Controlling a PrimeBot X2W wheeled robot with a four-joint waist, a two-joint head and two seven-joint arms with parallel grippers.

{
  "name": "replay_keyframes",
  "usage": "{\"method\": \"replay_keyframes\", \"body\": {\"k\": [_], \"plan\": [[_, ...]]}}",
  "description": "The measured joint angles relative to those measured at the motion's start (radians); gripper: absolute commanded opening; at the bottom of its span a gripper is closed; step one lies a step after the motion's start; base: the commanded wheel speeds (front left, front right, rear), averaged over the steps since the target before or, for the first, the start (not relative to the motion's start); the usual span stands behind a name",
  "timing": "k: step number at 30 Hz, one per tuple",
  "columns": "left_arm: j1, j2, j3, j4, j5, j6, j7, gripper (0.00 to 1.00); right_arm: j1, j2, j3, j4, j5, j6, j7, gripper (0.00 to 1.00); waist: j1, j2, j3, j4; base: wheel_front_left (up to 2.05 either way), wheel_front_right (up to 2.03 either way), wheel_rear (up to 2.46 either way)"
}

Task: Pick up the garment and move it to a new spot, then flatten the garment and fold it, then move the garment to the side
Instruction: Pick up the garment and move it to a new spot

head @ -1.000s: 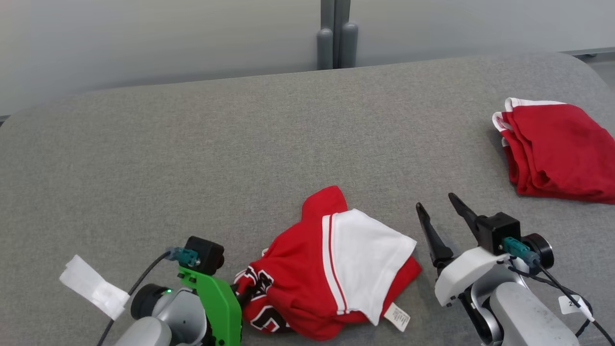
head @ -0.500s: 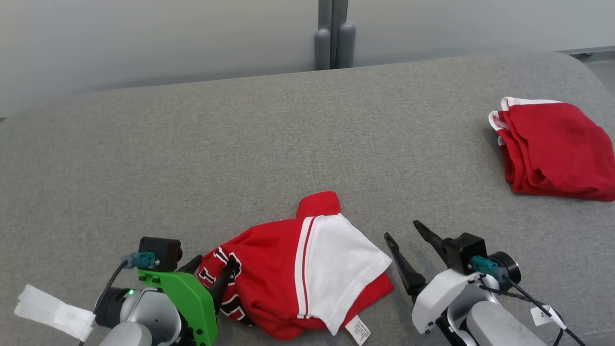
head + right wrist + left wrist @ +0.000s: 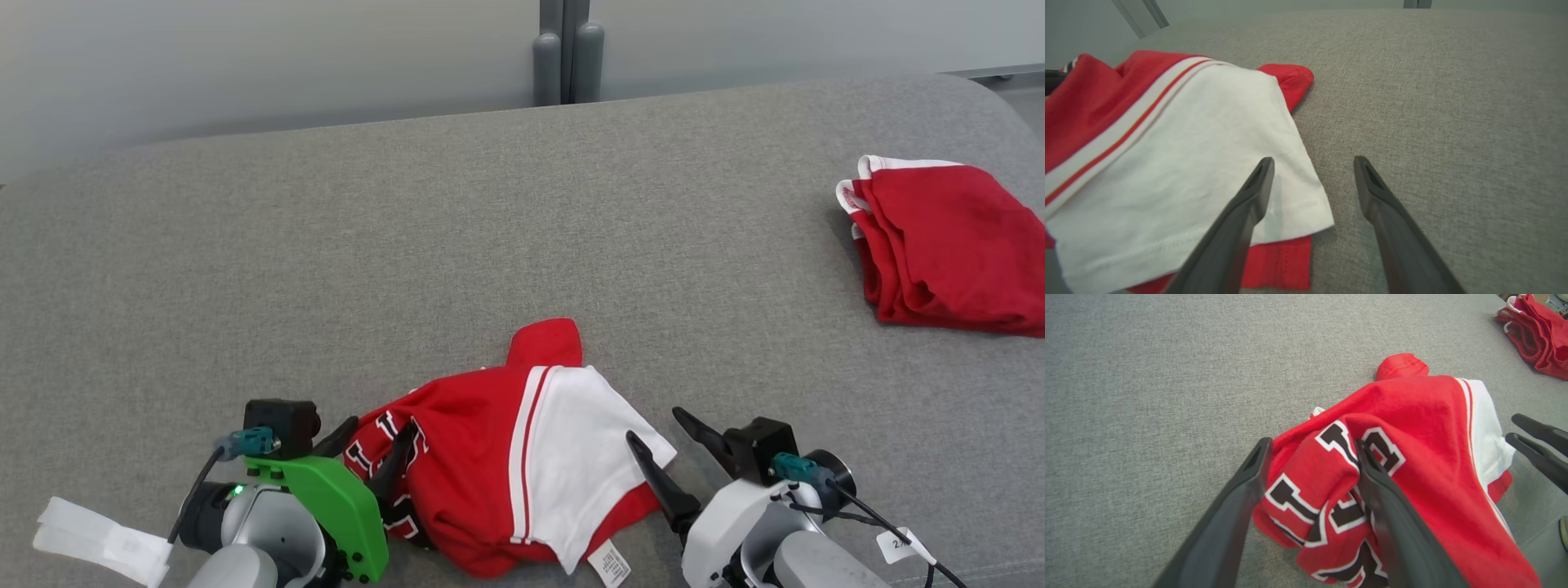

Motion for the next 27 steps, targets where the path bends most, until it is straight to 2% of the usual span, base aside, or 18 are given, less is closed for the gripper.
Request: {"method": "replay_keyframes", "body": {"k": [4, 5, 6, 8, 9, 16, 17, 20, 21, 22, 23, 24, 25, 27], "plan": [[0.0, -0.005, -0.004, 0.008, 0.008, 0.0, -0.01, 1.0, -0.02, 0.002, 0.002, 0.023, 0.002, 0.006, 0.009, 1.0, 0.0, 0.0, 0.004, 0.014, 0.0, 0.0, 0.0], [0.0, -0.005, -0.004, 0.009, 0.009, 0.0, -0.013, 1.0, -0.022, 0.003, 0.002, 0.027, 0.01, 0.011, 0.013, 0.93, 0.0, 0.0, 0.004, 0.017, 0.0, 0.0, 0.0], [0.0, -0.005, -0.003, 0.01, 0.009, 0.0, -0.016, 1.0, -0.022, 0.005, 0.003, 0.034, 0.011, 0.011, 0.017, 0.76, 0.0, 0.0, 0.004, 0.02, 0.0, 0.0, 0.0], [0.0, -0.005, -0.003, 0.013, 0.009, 0.003, -0.018, 1.0, -0.022, 0.009, 0.007, 0.049, 0.012, 0.015, 0.021, 0.65, 0.0, 0.0, 0.004, 0.026, 0.0, 0.0, 0.0], [0.001, -0.005, -0.001, 0.013, 0.01, 0.006, -0.02, 1.0, -0.022, 0.01, 0.01, 0.055, 0.015, 0.018, 0.023, 0.49, 0.0, 0.0, 0.004, 0.029, 0.0, 0.0, 0.0], [0.007, -0.007, 0.003, 0.016, 0.012, 0.009, -0.028, 1.0, -0.023, 0.017, 0.017, 0.083, 0.018, 0.026, 0.032, 0.36, 0.0, 0.0, 0.003, 0.031, 0.0, 0.0, 0.0], [0.01, -0.007, 0.005, 0.016, 0.012, 0.009, -0.036, 1.0, -0.024, 0.017, 0.019, 0.086, 0.018, 0.026, 0.033, 0.32, 0.0, 0.0, 0.003, 0.03, 0.0, 0.0, 0.0], [0.021, -0.007, 0.008, 0.016, 0.012, 0.009, -0.037, 1.0, -0.032, 0.019, 0.021, 0.09, 0.021, 0.029, 0.035, 0.1, 0.0, 0.0, 0.004, 0.027, 0.0, 0.0, 0.0], [0.021, -0.007, 0.008, 0.017, 0.012, 0.009, -0.037, 1.0, -0.038, 0.019, 0.021, 0.092, 0.025, 0.033, 0.037, 0.1, 0.0, 0.0, 0.005, 0.026, 0.0, 0.0, 0.0], [0.021, -0.007, 0.008, 0.017, 0.012, 0.009, -0.037, 1.0, -0.041, 0.02, 0.02, 0.094, 0.027, 0.033, 0.037, 0.19, 0.0, 0.0, 0.006, 0.025, 0.0, 0.0, 0.0], [0.021, -0.007, 0.008, 0.017, 0.012, 0.009, -0.037, 1.0, -0.043, 0.02, 0.02, 0.095, 0.027, 0.033, 0.037, 0.48, 0.0, 0.0, 0.006, 0.025, 0.0, 0.0, 0.0], [0.021, -0.007, 0.008, 0.017, 0.013, 0.009, -0.037, 1.0, -0.044, 0.019, 0.019, 0.097, 0.027, 0.033, 0.037, 0.89, 0.0, 0.0, 0.006, 0.024, 0.0, 0.0, 0.0], [0.021, -0.007, 0.008, 0.017, 0.014, 0.009, -0.037, 1.0, -0.046, 0.019, 0.018, 0.099, 0.027, 0.033, 0.037, 0.99, 0.0, 0.0, 0.007, 0.024, 0.0, 0.0, 0.0], [0.021, -0.007, 0.008, 0.017, 0.014, 0.009, -0.037, 1.0, -0.05, 0.019, 0.015, 0.107, 0.027, 0.033, 0.037, 1.0, 0.0, 0.0, 0.008, 0.023, 0.0, 0.0, 0.0]]}}
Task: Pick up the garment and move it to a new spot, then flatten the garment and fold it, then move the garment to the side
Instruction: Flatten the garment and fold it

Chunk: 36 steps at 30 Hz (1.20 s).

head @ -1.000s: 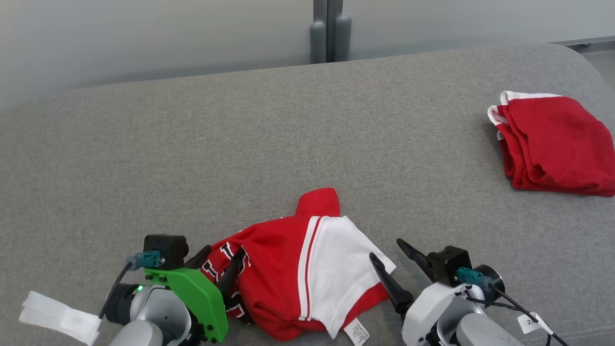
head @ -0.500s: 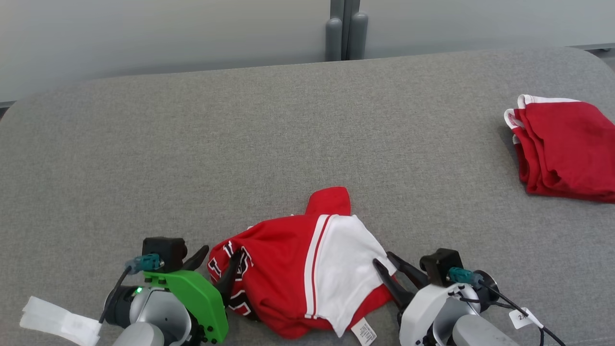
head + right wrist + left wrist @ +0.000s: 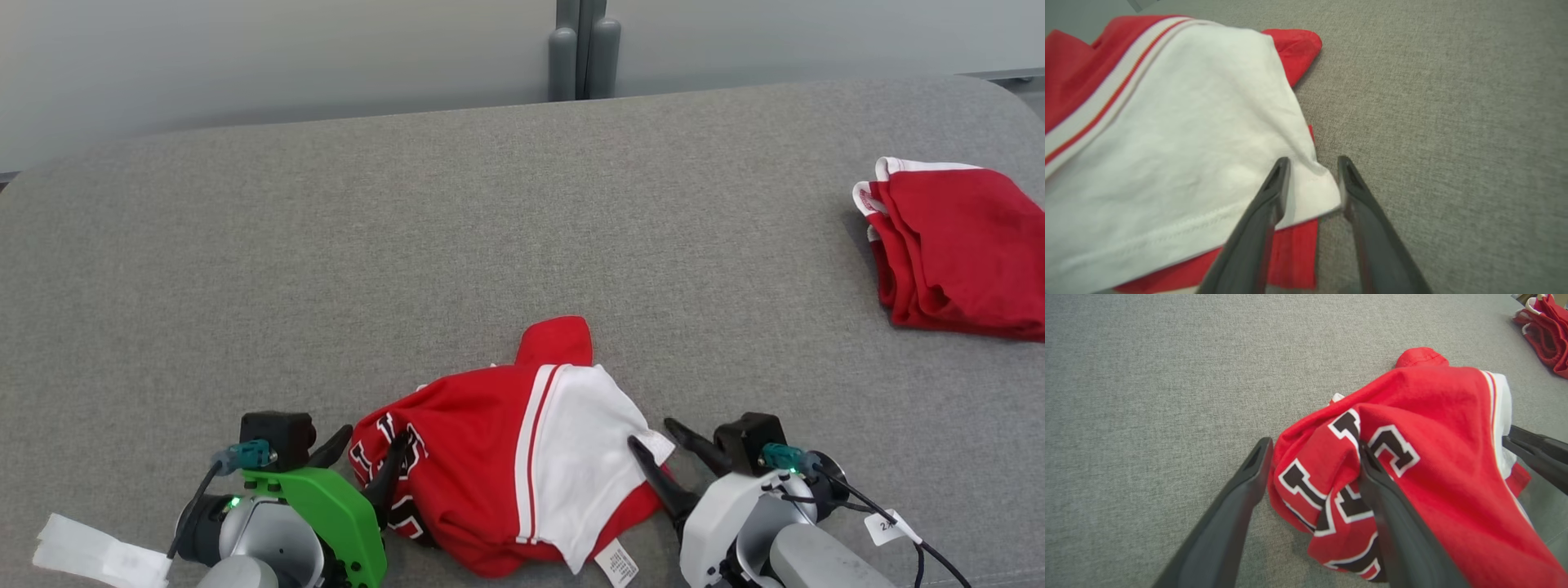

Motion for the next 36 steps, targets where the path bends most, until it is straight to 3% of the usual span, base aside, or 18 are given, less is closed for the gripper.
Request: {"method": "replay_keyframes", "body": {"k": [7, 9, 10, 16, 17, 23, 26, 34, 36], "plan": [[0.0, -0.001, 0.0, 0.0, 0.0, 0.0, -0.005, 1.0, -0.008, -0.002, -0.002, 0.03, 0.0, 0.0, 0.0, 1.0, 0.0, 0.0, 0.006, 0.001, 0.0, 0.0, 0.0], [0.0, -0.001, 0.0, 0.001, 0.0, 0.0, -0.007, 1.0, -0.009, -0.001, -0.002, 0.035, 0.001, 0.0, 0.0, 0.83, 0.0, 0.0, 0.008, 0.001, 0.0, 0.0, 0.0], [0.0, -0.001, 0.0, 0.0, 0.0, 0.0, -0.008, 1.0, -0.009, -0.001, -0.001, 0.036, 0.001, 0.0, 0.001, 0.58, 0.0, 0.0, 0.008, 0.001, 0.0, 0.0, 0.0], [0.0, -0.001, 0.0, 0.001, 0.0, 0.0, -0.008, 1.0, -0.015, 0.005, 0.004, 0.043, 0.011, 0.002, 0.001, 0.15, 0.0, 0.0, 0.012, 0.002, 0.0, 0.0, 0.0], [0.0, -0.001, 0.0, 0.001, 0.0, 0.0, -0.009, 1.0, -0.016, 0.005, 0.005, 0.044, 0.012, 0.002, 0.001, 0.01, 0.0, 0.0, 0.012, 0.001, 0.0, 0.0, 0.0], [0.0, 0.0, 0.004, 0.007, 0.0, 0.0, -0.011, 1.0, -0.038, 0.006, 0.01, 0.027, 0.017, 0.01, -0.009, 0.0, 0.0, 0.0, 0.01, -0.002, 0.0, 0.0, 0.0], [0.0, -0.001, 0.008, 0.012, 0.0, 0.0, -0.012, 1.0, -0.046, 0.013, -0.015, -0.023, 0.082, 0.019, -0.024, 0.0, 0.0, 0.0, 0.005, -0.004, 0.0, 0.0, 0.0], [-0.001, -0.001, 0.022, 0.026, 0.0, 0.003, -0.032, 1.0, -0.147, 0.017, -0.018, -0.242, 0.219, 0.029, -0.005, 0.0, 0.0, 0.0, -0.018, -0.014, 0.0, 0.0, 0.0], [-0.002, -0.005, 0.022, 0.026, 0.0, 0.002, -0.042, 1.0, -0.188, 0.013, 0.025, -0.321, 0.281, 0.029, 0.03, 0.0, 0.0, 0.0, -0.025, -0.016, 0.0, 0.0, 0.0]]}}
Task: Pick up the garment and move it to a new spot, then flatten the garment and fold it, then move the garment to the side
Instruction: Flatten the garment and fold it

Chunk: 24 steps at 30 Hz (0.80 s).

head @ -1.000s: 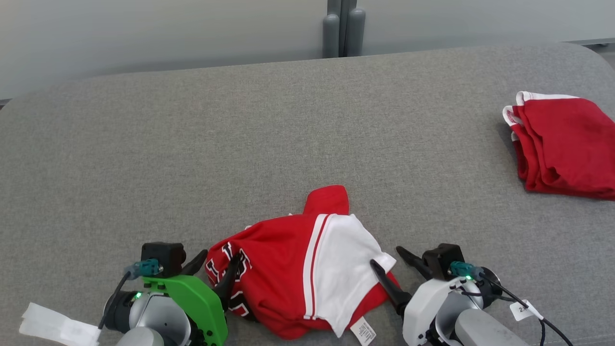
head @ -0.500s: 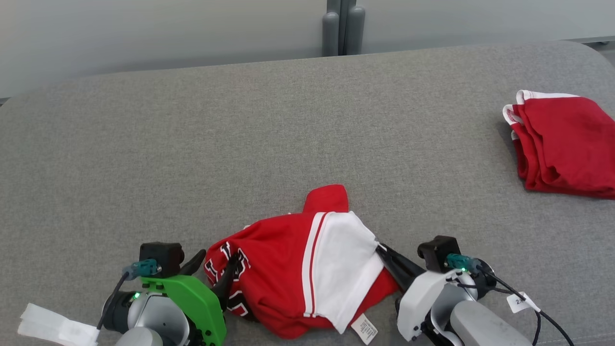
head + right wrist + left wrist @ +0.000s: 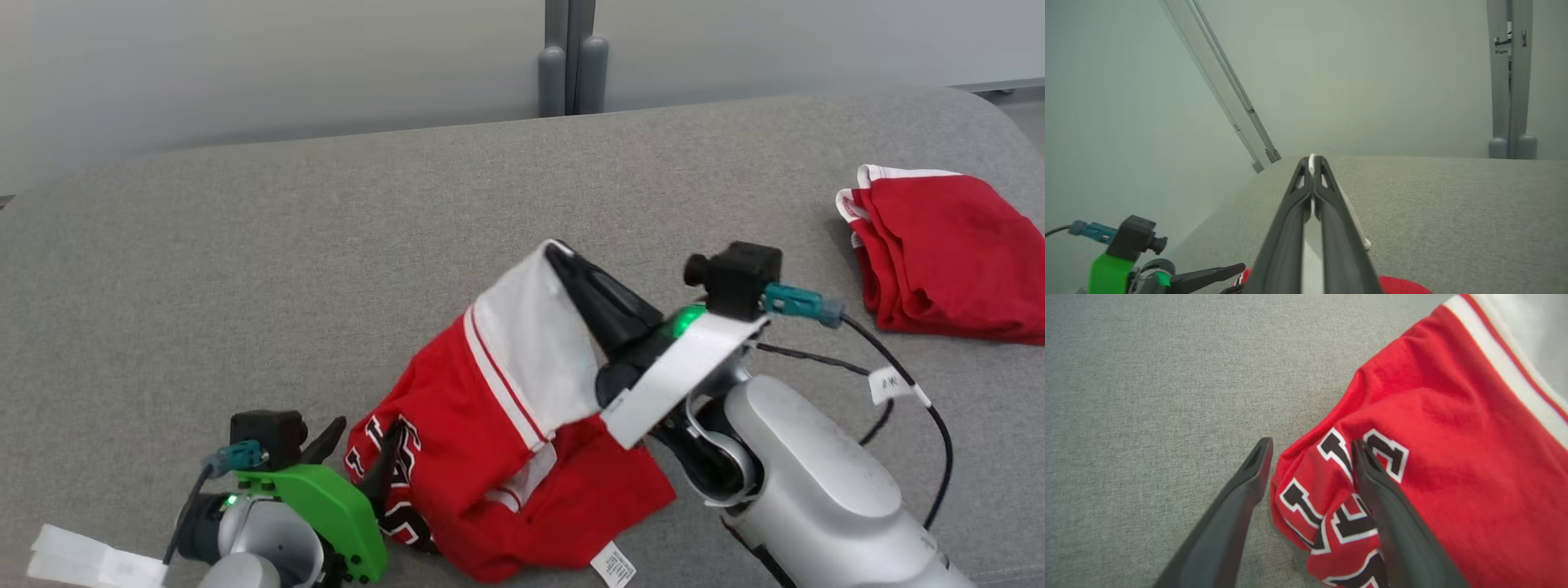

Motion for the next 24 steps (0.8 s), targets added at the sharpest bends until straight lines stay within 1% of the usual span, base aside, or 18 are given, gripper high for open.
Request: {"method": "replay_keyframes", "body": {"k": [2, 4, 7, 10, 11, 17, 19, 21, 24], "plan": [[-0.002, -0.019, -0.001, -0.001, 0.0, -0.001, -0.012, 1.0, -0.034, 0.005, 0.051, -0.082, 0.09, 0.0, 0.051, 0.0, 0.0, 0.0, -0.008, 0.0, 0.0, 0.0, 0.0], [-0.007, -0.049, -0.008, -0.004, -0.005, -0.006, -0.024, 1.0, -0.057, 0.013, 0.077, -0.141, 0.162, 0.0, 0.108, 0.0, 0.0, 0.0, -0.015, 0.004, 0.0, 0.0, 0.0], [-0.029, -0.098, -0.017, -0.017, -0.022, -0.016, -0.052, 1.0, -0.105, -0.001, 0.071, -0.203, 0.221, 0.0, 0.194, 0.0, 0.0, 0.0, -0.023, 0.017, 0.0, 0.0, 0.0], [-0.051, -0.128, -0.02, -0.023, -0.028, -0.023, -0.081, 1.0, -0.159, -0.016, 0.034, -0.256, 0.285, 0.0, 0.273, 0.0, 0.0, 0.0, -0.03, 0.035, 0.0, 0.0, 0.0], [-0.065, -0.143, -0.016, -0.025, -0.032, -0.023, -0.099, 1.0, -0.197, -0.014, 0.012, -0.293, 0.325, 0.0, 0.323, 0.0, 0.0, 0.0, -0.035, 0.048, 0.0, 0.0, 0.0], [-0.101, -0.149, -0.01, -0.022, -0.037, -0.04, -0.134, 1.0, -0.32, -0.007, -0.06, -0.381, 0.426, 0.0, 0.436, 0.0, 0.0, 0.0, -0.054, 0.087, 0.0, 0.0, 0.0], [-0.113, -0.148, -0.007, -0.02, -0.038, -0.044, -0.146, 1.0, -0.359, -0.004, -0.075, -0.398, 0.454, -0.007, 0.463, 0.0, 0.0, 0.0, -0.064, 0.094, 0.0, 0.0, 0.0], [-0.122, -0.148, 0.0, -0.02, -0.038, -0.045, -0.156, 1.0, -0.396, -0.001, -0.086, -0.415, 0.478, -0.023, 0.486, 0.0, 0.0, 0.0, -0.076, 0.099, 0.0, 0.0, 0.0], [-0.133, -0.148, 0.003, -0.021, -0.043, -0.049, -0.164, 1.0, -0.455, 0.008, -0.103, -0.431, 0.497, -0.06, 0.504, 0.0, 0.0, 0.0, -0.091, 0.098, 0.0, 0.0, 0.0]]}}
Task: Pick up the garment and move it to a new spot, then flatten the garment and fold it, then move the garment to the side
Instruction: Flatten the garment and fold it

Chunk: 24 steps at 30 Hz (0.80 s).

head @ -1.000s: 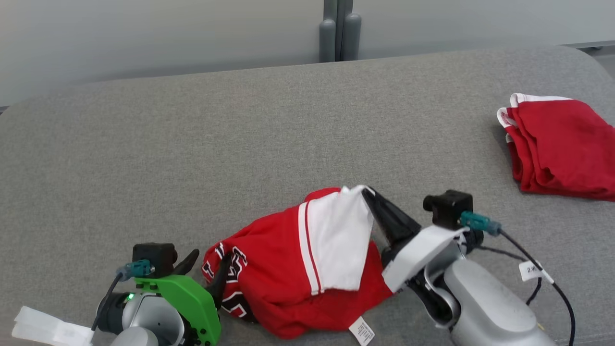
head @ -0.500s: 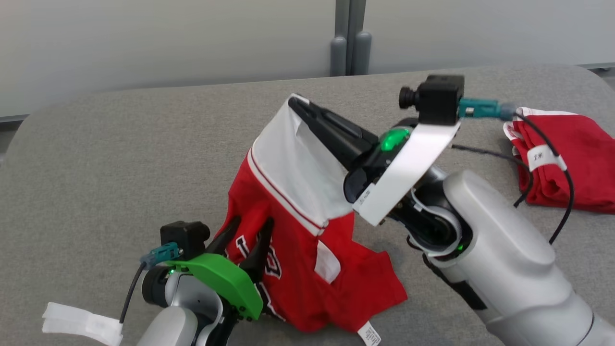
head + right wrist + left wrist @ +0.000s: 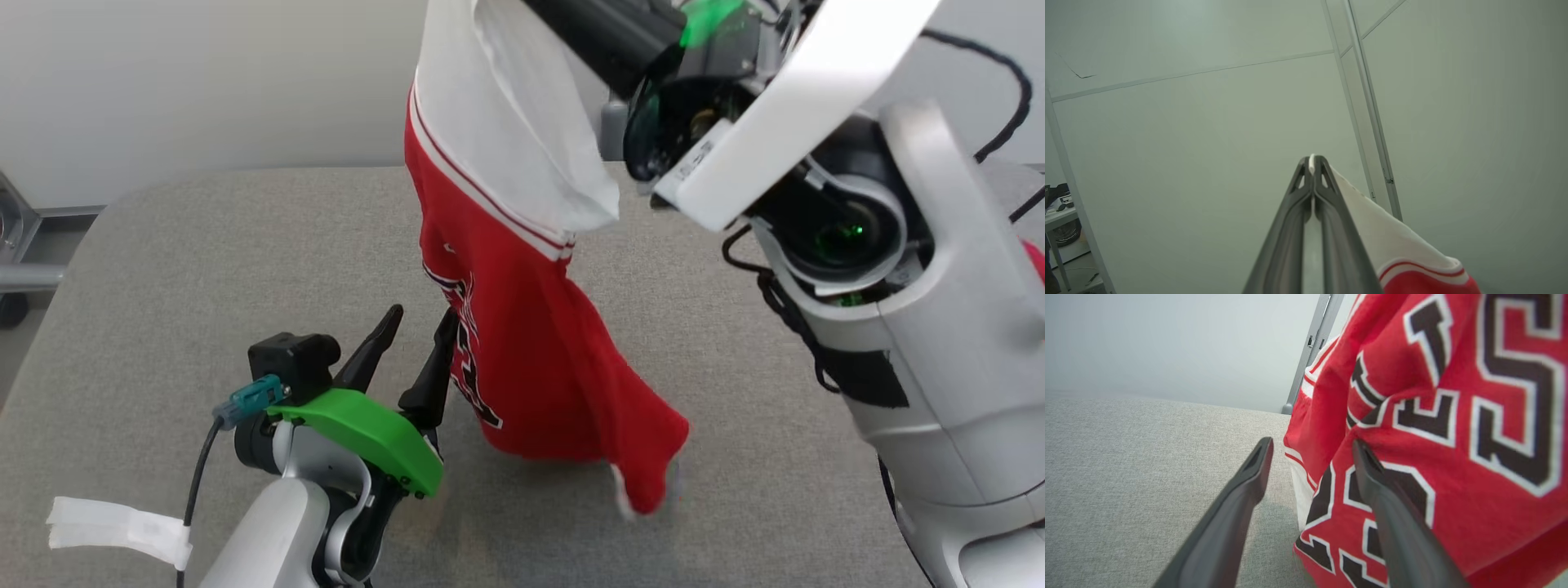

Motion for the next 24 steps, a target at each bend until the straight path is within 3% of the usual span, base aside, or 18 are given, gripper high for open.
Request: {"method": "replay_keyframes", "body": {"k": [5, 10, 15, 24], "plan": [[-0.033, -0.001, -0.002, -0.002, -0.003, -0.001, -0.005, 1.0, -0.092, 0.013, -0.086, 0.018, 0.002, -0.098, -0.012, 0.0, 0.0, 0.0, -0.009, -0.021, 0.0, 0.0, 0.0], [-0.074, -0.002, -0.004, 0.005, -0.003, -0.001, -0.003, 1.0, -0.132, 0.011, -0.174, 0.126, -0.048, -0.2, -0.049, 0.0, 0.0, 0.0, -0.009, -0.048, 0.0, 0.0, 0.0], [-0.092, -0.009, -0.02, 0.036, -0.011, -0.012, 0.015, 1.0, -0.082, -0.059, -0.225, 0.243, -0.094, -0.198, -0.053, 0.0, 0.0, 0.0, 0.006, -0.063, 0.0, 0.0, 0.0], [-0.028, -0.021, -0.061, 0.098, -0.048, -0.017, 0.039, 1.0, 0.237, -0.195, -0.29, 0.41, -0.152, -0.198, -0.059, 0.0, 0.0, 0.0, 0.045, -0.079, 0.0, 0.0, 0.0]]}}
